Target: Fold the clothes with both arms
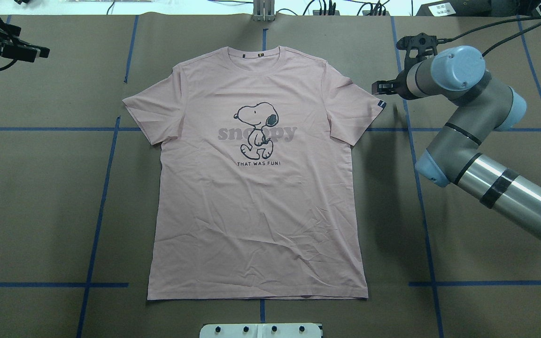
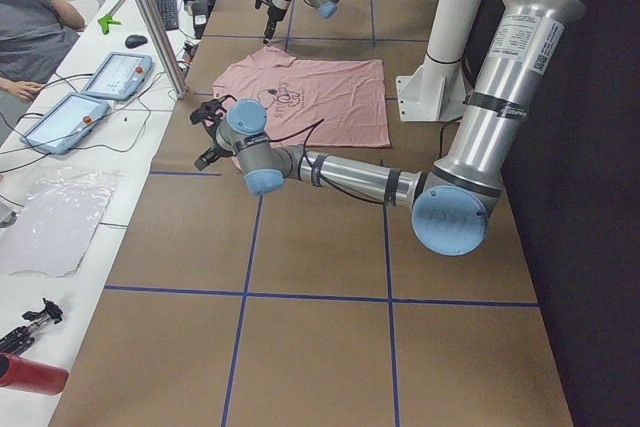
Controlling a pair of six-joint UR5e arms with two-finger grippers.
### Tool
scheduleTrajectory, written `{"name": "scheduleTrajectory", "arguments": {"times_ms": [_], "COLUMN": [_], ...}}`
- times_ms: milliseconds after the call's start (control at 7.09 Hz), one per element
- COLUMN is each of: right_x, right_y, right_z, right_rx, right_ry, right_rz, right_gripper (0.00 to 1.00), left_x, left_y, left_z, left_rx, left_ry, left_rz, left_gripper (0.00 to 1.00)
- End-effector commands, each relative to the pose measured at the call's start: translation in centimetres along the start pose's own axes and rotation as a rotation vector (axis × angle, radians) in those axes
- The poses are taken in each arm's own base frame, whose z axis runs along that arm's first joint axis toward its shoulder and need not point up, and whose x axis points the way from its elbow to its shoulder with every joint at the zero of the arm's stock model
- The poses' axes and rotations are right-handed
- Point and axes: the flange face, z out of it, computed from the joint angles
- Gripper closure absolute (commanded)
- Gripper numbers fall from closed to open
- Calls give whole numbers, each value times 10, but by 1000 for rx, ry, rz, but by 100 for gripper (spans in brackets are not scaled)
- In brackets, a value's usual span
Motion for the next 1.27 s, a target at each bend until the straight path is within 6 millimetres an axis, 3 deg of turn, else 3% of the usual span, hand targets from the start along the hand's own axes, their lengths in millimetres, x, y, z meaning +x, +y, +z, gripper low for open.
{"name": "scheduleTrajectory", "arguments": {"times_ms": [0,564,705,987,1128], "right_x": [-10,-5,-6,-7,-8], "right_y": [12,17,16,15,17], "right_z": [6,13,12,12,13], "right_rx": [19,10,11,12,9], "right_ry": [19,31,30,29,29], "right_rz": [-17,-17,-18,-16,-19], "right_gripper": [31,34,41,100,100], "left_x": [0,-1,-1,-1,-1], "left_y": [0,2,2,2,4], "left_z": [0,0,0,0,0], "left_rx": [0,-2,-2,-1,-3], "left_ry": [0,-1,-1,0,-1], "left_rz": [1,4,4,7,6], "left_gripper": [0,0,0,0,0]}}
